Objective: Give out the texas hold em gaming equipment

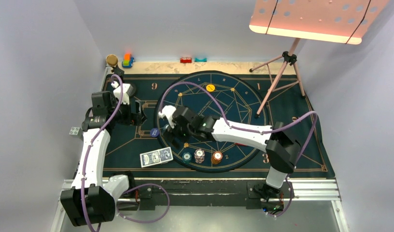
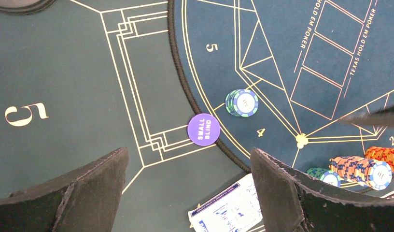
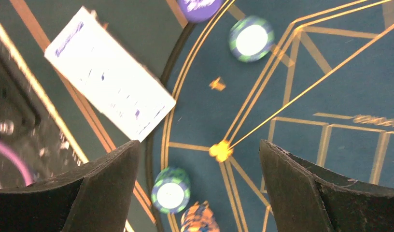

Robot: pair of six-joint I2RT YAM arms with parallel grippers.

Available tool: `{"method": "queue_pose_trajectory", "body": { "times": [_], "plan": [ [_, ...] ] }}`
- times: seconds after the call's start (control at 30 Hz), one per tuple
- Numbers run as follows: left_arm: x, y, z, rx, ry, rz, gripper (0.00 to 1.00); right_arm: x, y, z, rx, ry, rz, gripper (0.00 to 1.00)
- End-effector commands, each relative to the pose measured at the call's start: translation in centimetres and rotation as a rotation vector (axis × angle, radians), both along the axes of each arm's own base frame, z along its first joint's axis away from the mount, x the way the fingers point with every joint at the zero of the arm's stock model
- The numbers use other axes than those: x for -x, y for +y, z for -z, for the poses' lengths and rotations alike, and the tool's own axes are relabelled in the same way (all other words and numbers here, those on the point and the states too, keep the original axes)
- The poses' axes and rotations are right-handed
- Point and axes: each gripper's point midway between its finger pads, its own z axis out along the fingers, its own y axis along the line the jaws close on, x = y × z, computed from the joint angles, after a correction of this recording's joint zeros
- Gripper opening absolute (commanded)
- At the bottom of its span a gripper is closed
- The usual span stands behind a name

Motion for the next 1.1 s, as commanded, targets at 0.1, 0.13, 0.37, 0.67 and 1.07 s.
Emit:
{"method": "queue_pose_trajectory", "body": {
  "times": [0.1,0.13,0.37,0.67,1.07],
  "plan": [
    [-0.7,0.2,-0.9,0.007,-0.032,-0.015,1.00,5.5,-1.7,3.2,0.111,0.066,-0.163,0.94],
    [-0.7,0.2,-0.9,0.006,-0.031,-0.016,1.00,5.9,-1.8,3.6,0.126,0.070,-0.173,0.93],
    [-0.7,0.4,-0.8,0.002,-0.028,-0.021,1.00,7.2,-2.4,6.3,0.199,0.103,-0.203,0.85],
    [-0.8,0.3,-0.8,0.004,-0.028,-0.019,1.00,7.5,-3.2,7.8,0.234,0.119,-0.211,0.84],
    [-0.8,0.4,-0.8,0.002,-0.029,-0.019,1.00,8.1,-3.8,9.3,0.262,0.149,-0.222,0.68]
  ]
}}
